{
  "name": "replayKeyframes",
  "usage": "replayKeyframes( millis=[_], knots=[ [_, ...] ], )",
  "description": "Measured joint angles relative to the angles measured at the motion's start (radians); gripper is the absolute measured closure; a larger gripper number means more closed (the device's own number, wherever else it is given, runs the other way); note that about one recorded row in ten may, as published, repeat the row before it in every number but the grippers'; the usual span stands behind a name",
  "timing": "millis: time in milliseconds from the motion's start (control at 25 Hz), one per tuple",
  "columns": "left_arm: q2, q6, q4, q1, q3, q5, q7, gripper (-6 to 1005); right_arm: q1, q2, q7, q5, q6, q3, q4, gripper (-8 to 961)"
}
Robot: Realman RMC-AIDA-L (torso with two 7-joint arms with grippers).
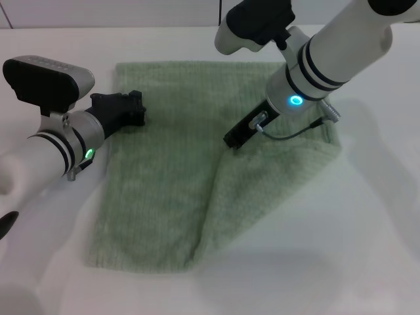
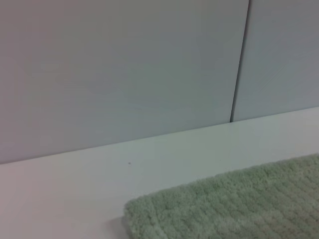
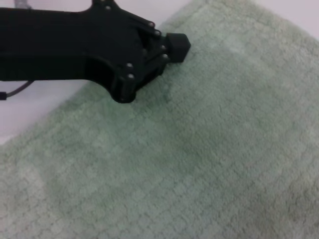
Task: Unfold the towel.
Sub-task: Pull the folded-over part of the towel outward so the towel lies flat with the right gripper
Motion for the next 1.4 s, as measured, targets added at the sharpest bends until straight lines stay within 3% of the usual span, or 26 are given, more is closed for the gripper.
replayKeyframes(
  millis=[320,520,920,1400],
  knots=[
    [0.0,0.0,0.0,0.002,0.002,0.0,0.0,998,-0.049,-0.009,-0.098,-0.004,0.118,0.015,-0.154,932],
    [0.0,-0.004,-0.003,0.001,0.001,0.0,0.0,997,-0.086,-0.009,-0.266,-0.007,0.296,0.041,-0.269,933],
    [0.0,-0.006,-0.006,-0.001,0.001,0.0,-0.005,995,-0.164,-0.009,-0.387,-0.06,0.512,0.035,-0.536,932],
    [0.0,-0.009,-0.009,-0.002,-0.002,0.0,-0.009,993,-0.157,-0.009,-0.425,-0.081,0.687,-0.02,-0.621,933]
  ],
)
